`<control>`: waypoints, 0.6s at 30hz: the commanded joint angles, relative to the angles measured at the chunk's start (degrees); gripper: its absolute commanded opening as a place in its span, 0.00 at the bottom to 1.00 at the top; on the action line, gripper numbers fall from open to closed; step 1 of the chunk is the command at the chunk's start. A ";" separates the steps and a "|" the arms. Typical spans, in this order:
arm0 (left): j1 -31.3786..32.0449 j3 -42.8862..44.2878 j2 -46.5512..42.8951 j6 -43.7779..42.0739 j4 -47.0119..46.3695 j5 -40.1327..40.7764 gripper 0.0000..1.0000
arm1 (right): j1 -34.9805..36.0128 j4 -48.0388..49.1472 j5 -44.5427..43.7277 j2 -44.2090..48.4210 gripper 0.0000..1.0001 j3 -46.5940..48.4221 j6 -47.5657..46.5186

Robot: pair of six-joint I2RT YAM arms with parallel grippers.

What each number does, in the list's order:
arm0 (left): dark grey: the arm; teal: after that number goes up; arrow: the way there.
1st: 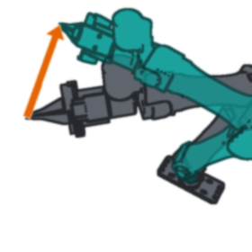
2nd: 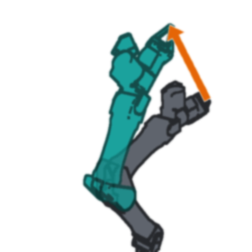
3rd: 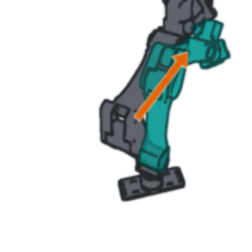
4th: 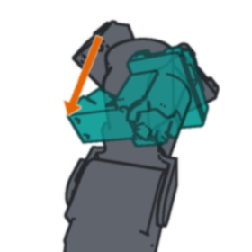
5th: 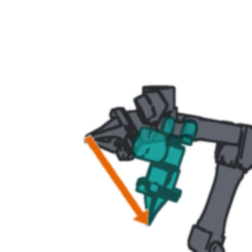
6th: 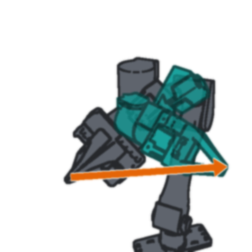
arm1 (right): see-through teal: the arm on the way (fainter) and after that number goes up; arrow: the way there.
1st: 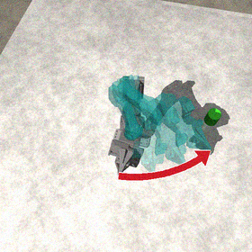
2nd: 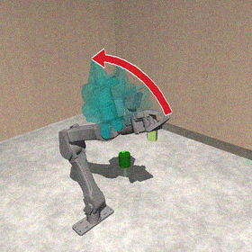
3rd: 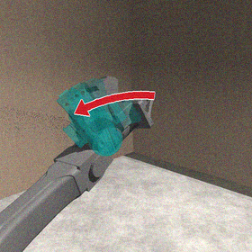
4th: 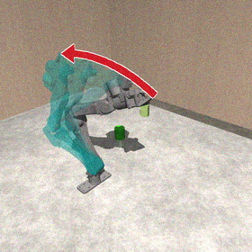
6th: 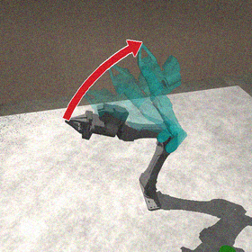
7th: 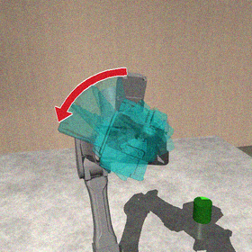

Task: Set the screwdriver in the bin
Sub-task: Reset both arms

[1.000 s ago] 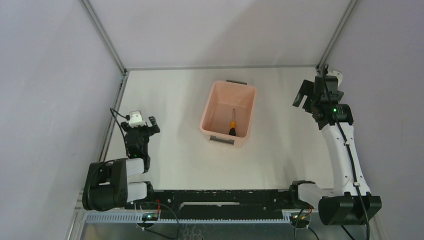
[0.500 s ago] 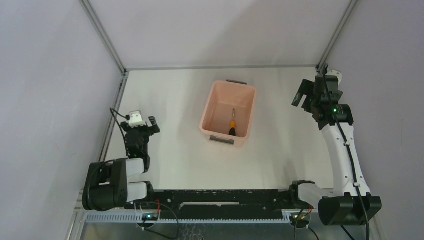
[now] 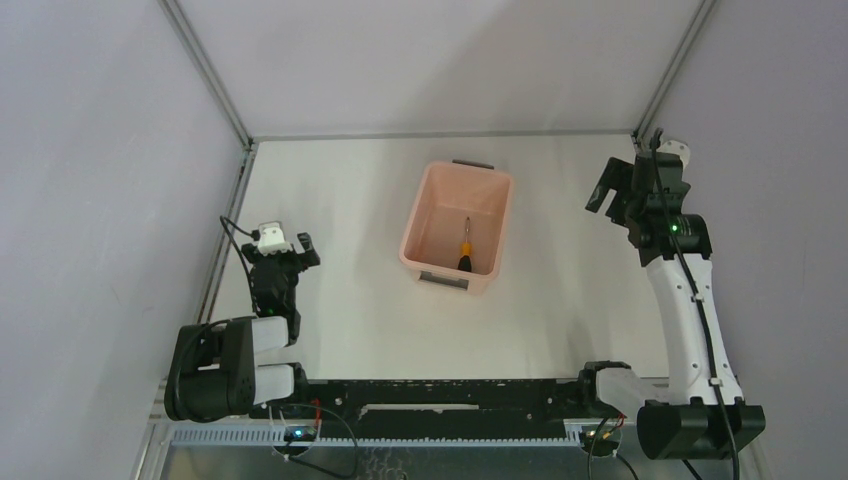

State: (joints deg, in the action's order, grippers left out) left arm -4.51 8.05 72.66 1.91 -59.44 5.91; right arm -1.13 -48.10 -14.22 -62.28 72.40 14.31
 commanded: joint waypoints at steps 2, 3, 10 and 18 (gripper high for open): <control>0.36 2.55 -0.68 -0.95 -2.00 0.59 1.00 | -0.37 2.18 0.50 1.94 1.00 0.31 0.19; 0.38 2.58 -0.68 -0.95 -2.00 0.55 1.00 | -0.40 2.15 0.51 2.11 1.00 0.29 0.27; 0.34 2.55 -0.67 -0.95 -1.99 0.59 1.00 | -0.41 1.88 1.27 2.96 1.00 0.29 -0.15; 0.37 2.53 -0.62 -0.95 -2.00 0.59 1.00 | -0.37 2.40 4.81 2.85 1.00 0.28 1.09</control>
State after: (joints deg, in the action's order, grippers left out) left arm -4.51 8.05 72.66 1.93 -59.44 5.91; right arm -1.13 -47.68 -11.70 -60.40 72.40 14.31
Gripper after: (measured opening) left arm 0.996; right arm 0.993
